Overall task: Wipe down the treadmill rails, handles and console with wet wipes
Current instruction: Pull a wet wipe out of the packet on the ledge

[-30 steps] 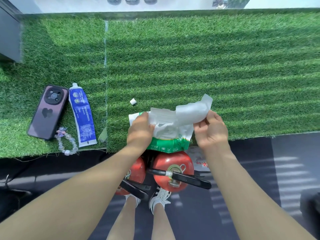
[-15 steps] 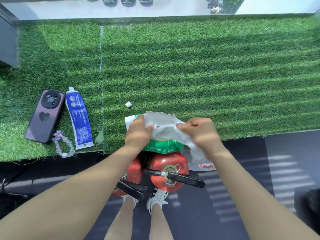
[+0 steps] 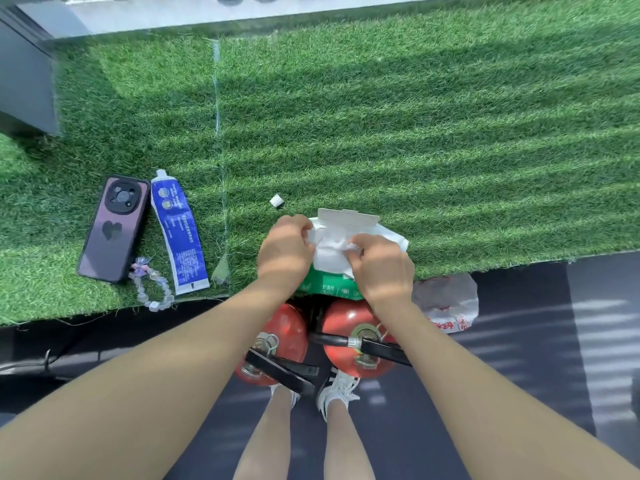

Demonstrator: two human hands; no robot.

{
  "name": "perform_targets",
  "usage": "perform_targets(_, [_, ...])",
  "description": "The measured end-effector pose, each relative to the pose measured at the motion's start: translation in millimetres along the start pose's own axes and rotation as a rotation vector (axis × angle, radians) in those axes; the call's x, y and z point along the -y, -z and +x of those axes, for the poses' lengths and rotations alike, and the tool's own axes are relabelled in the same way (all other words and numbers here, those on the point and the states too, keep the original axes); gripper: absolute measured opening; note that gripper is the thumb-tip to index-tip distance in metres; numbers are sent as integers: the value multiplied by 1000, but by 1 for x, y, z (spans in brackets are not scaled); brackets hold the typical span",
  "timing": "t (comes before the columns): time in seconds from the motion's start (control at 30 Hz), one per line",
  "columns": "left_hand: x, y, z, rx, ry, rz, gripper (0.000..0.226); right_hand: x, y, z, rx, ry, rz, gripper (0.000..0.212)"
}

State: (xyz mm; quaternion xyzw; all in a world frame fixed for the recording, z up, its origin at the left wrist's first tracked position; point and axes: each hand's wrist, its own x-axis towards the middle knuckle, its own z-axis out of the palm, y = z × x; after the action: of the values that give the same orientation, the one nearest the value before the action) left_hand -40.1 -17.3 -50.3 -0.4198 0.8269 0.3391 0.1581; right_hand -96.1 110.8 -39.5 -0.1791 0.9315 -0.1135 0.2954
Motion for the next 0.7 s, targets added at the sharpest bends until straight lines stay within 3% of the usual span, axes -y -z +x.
perform_targets(0.3, [-17, -18, 0, -48, -19, 317, 25, -6, -8, 1, 83, 136, -127, 34])
perform_targets(0.57, [-25, -8, 3, -17, 36, 340, 30, -7, -10, 3, 157, 290, -278, 33])
perform_targets(0.7, [-26, 0, -2, 1, 16, 297, 33, 4, -7, 4, -35, 321, -350, 17])
